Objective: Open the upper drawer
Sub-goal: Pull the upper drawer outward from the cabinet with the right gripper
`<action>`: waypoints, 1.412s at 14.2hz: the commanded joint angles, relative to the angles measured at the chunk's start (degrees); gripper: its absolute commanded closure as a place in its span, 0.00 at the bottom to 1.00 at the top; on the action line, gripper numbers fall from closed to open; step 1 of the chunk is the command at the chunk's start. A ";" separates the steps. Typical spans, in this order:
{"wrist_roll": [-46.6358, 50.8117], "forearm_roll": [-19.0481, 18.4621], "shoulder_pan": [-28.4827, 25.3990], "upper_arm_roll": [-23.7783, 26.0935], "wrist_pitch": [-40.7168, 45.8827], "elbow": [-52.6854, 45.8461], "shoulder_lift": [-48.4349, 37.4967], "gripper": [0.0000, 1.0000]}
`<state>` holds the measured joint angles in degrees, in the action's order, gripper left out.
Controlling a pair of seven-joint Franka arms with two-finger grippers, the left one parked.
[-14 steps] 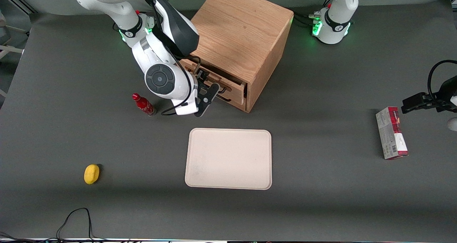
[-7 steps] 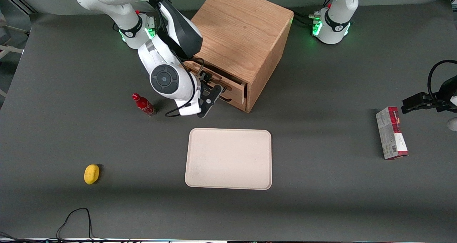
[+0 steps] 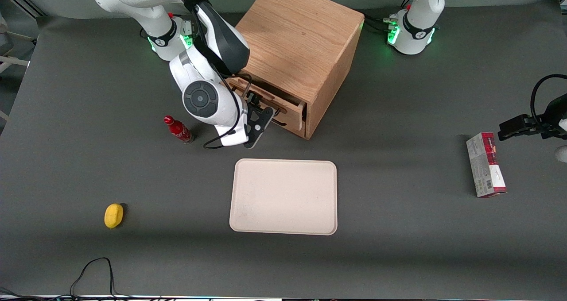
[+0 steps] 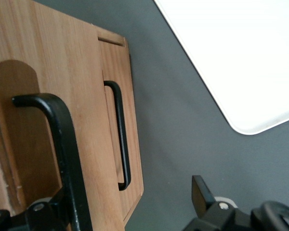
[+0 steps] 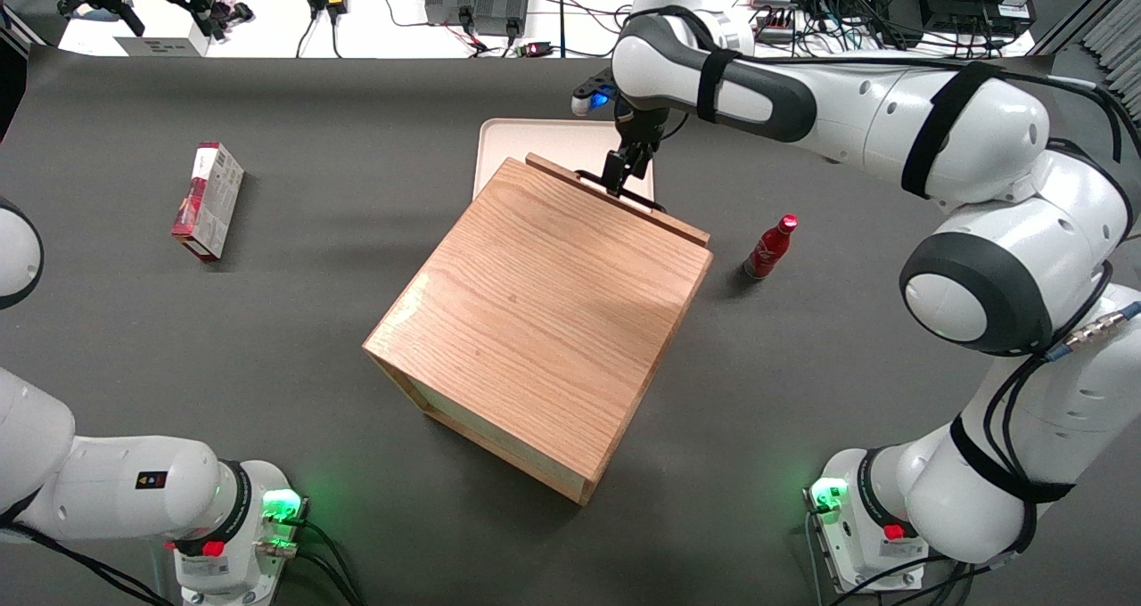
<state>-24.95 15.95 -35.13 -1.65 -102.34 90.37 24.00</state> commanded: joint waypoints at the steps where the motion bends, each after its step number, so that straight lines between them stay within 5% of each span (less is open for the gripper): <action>1: -2.38 -0.39 1.11 -0.28 -2.16 -0.27 0.16 0.00; 20: -5.90 -4.26 8.75 -0.46 -2.17 -13.19 9.48 0.00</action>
<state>-30.21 12.65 -27.76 -2.21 -104.79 81.26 30.88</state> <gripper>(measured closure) 0.000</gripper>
